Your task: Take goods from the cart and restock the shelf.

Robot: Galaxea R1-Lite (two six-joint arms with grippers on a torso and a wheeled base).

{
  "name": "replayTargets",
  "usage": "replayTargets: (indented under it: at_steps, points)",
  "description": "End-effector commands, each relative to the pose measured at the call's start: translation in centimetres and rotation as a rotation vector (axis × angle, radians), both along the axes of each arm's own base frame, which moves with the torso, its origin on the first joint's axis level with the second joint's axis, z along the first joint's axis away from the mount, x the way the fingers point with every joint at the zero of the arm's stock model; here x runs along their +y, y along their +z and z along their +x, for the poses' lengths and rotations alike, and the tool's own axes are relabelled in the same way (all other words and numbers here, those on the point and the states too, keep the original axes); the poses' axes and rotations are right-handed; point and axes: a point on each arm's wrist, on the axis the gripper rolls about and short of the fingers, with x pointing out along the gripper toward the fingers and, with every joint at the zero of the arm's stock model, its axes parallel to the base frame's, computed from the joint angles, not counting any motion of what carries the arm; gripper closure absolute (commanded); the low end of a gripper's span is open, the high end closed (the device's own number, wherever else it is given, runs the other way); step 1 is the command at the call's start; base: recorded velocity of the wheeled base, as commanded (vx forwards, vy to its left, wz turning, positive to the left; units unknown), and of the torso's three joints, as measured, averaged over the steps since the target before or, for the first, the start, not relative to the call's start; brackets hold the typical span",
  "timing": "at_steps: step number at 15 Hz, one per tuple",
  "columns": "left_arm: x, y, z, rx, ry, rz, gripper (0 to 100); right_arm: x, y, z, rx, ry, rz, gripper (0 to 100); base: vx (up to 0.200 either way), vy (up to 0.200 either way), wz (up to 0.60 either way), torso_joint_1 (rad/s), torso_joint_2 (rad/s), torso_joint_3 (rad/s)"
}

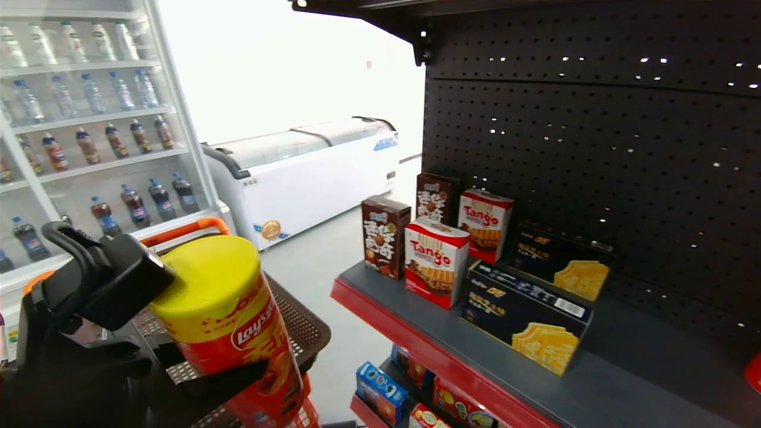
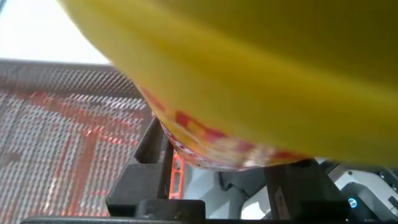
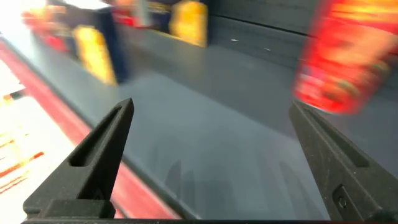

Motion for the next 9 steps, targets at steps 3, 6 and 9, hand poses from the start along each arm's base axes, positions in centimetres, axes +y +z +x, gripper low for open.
replayTargets:
  at_steps: [3,6,9]
  points:
    - [-0.09,0.34,0.11,-0.009,0.000,-0.007,100,0.00,0.00,0.01,0.001,0.001,0.000,0,0.000,0.000,-0.60,0.006,0.00,0.001]
    - [-0.10,0.42,0.13,-0.011,0.000,-0.009,100,0.00,0.01,0.01,0.000,0.001,0.000,0,0.000,0.000,-0.60,0.005,0.00,0.004]
    - [-0.11,0.47,0.13,-0.013,-0.002,-0.010,100,0.00,0.00,0.01,0.001,-0.001,0.001,0,0.000,0.000,-0.60,0.001,0.00,0.002]
